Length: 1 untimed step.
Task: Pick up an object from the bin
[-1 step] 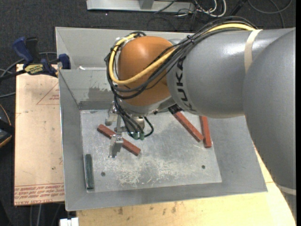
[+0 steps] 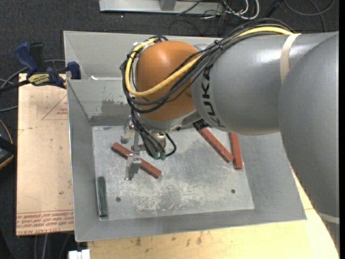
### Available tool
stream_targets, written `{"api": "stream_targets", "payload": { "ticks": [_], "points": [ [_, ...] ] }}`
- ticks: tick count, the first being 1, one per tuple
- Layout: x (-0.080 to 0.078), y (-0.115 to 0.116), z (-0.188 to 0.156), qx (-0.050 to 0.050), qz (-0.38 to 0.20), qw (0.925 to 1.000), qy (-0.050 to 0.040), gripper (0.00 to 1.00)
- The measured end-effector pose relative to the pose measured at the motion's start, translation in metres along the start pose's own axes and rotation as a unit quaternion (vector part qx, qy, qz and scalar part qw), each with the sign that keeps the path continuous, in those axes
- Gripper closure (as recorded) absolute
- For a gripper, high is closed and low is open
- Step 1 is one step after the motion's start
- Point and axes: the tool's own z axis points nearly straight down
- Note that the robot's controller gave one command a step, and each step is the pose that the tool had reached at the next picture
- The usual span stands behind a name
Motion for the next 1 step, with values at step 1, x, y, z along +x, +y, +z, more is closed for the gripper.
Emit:
{"api": "stream_targets", "payload": {
  "ticks": [1],
  "points": [
    [-0.0243,-0.038,0.0277,0.0,0.051,0.9987,-0.0004,0.0]
  ]
}}
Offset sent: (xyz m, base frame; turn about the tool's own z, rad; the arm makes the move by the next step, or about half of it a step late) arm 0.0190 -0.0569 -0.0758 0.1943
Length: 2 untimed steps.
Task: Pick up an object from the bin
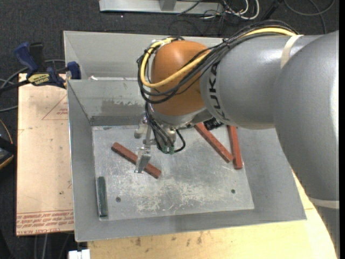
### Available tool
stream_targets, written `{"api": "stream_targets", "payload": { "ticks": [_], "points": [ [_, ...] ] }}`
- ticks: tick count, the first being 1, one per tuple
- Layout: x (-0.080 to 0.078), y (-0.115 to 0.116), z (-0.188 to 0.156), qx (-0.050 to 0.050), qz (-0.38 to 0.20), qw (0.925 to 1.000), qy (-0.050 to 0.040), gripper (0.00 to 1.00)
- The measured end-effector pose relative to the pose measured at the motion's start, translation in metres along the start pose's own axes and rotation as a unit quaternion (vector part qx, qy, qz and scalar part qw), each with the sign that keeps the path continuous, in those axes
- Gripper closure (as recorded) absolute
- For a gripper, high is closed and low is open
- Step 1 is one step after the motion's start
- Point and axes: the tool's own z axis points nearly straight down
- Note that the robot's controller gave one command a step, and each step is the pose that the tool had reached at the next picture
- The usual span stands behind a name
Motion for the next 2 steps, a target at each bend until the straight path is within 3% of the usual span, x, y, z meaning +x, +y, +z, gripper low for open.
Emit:
{"api": "stream_targets", "payload": {
  "ticks": [1,2],
  "points": [
    [0.004,-0.019,0.05,0.001,0.046,0.9989,0.0016,0.0],
    [-0.006,-0.021,0.03,0.0,0.069,0.9976,0.0,0.0]
  ]
}}
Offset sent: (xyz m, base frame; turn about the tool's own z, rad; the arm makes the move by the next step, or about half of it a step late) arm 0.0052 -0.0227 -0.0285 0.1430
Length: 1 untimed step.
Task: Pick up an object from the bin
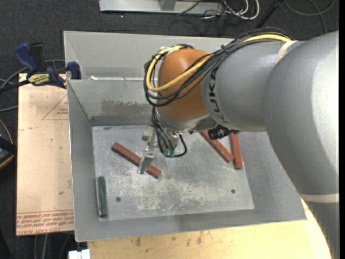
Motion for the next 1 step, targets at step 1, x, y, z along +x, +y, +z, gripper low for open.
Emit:
{"api": "stream_targets", "payload": {
  "ticks": [1],
  "points": [
    [0.0082,-0.004,0.0511,0.0,0.081,0.9967,-0.0006,0.0]
  ]
}}
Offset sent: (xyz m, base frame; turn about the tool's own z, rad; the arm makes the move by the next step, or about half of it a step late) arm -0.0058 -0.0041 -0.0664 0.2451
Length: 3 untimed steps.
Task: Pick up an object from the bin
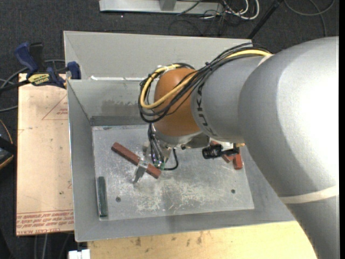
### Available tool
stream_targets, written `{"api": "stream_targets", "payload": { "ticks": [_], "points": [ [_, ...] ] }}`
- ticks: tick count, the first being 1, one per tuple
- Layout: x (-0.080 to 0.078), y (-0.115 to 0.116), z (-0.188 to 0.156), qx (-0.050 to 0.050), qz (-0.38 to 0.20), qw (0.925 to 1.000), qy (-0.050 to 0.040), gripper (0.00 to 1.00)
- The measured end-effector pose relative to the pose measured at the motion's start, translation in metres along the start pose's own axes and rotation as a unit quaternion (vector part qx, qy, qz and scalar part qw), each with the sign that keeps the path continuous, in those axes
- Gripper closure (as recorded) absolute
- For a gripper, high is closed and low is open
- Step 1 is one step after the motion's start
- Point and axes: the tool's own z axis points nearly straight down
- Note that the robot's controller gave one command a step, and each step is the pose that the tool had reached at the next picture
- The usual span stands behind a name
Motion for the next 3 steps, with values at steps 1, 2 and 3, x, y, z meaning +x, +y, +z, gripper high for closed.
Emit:
{"api": "stream_targets", "payload": {
  "ticks": [1,2,3],
  "points": [
    [-0.0075,0.0048,0.0067,-0.006,0.041,0.9991,-0.0048,1.0],
    [-0.0075,0.0048,0.0067,-0.006,0.041,0.9991,-0.0048,1.0],
    [-0.0066,0.004,0.0032,-0.004,0.041,0.9991,-0.0033,1.0]
  ]
}}
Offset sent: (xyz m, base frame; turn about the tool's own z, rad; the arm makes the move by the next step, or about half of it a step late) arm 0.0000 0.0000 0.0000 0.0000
